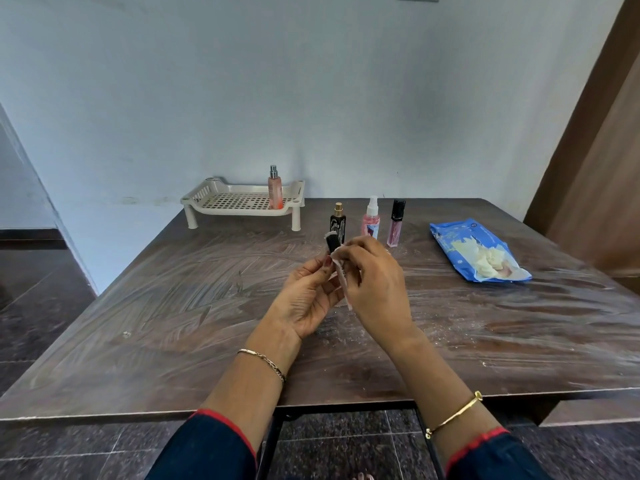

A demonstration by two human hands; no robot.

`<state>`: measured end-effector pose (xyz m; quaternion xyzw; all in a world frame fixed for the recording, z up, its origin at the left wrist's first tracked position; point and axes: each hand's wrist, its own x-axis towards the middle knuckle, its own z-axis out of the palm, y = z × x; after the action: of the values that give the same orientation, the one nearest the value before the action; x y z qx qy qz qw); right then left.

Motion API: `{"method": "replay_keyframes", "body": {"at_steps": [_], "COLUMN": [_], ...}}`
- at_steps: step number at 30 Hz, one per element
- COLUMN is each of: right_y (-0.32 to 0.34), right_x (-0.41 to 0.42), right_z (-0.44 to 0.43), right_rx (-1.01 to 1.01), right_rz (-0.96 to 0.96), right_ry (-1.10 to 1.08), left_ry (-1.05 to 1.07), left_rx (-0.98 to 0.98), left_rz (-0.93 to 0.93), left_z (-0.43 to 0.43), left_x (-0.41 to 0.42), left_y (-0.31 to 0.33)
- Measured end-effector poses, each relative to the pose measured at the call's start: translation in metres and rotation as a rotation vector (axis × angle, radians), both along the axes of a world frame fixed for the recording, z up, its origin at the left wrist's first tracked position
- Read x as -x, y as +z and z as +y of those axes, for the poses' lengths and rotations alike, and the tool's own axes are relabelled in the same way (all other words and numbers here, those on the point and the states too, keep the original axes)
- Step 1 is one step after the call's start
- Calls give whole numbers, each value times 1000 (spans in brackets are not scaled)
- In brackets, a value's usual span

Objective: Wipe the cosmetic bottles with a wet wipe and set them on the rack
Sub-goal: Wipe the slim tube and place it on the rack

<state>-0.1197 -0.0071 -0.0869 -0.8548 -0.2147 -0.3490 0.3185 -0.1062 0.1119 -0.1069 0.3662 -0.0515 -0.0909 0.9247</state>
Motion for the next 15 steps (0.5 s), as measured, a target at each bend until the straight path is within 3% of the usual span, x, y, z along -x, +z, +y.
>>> {"method": "replay_keyframes", "body": {"at_steps": [11, 15], "right_y": [-23, -24], "right_x": [23, 26], "right_z": [-12, -17], "right_rx": [301, 111], "right_rz": [23, 76], "right_ry": [46, 92], "left_ry": [121, 133], "left_rx": [112, 128], "left_rz": [72, 88], "left_z": [3, 2], "left_x": [-3, -3], "left_y": [2, 2]}}
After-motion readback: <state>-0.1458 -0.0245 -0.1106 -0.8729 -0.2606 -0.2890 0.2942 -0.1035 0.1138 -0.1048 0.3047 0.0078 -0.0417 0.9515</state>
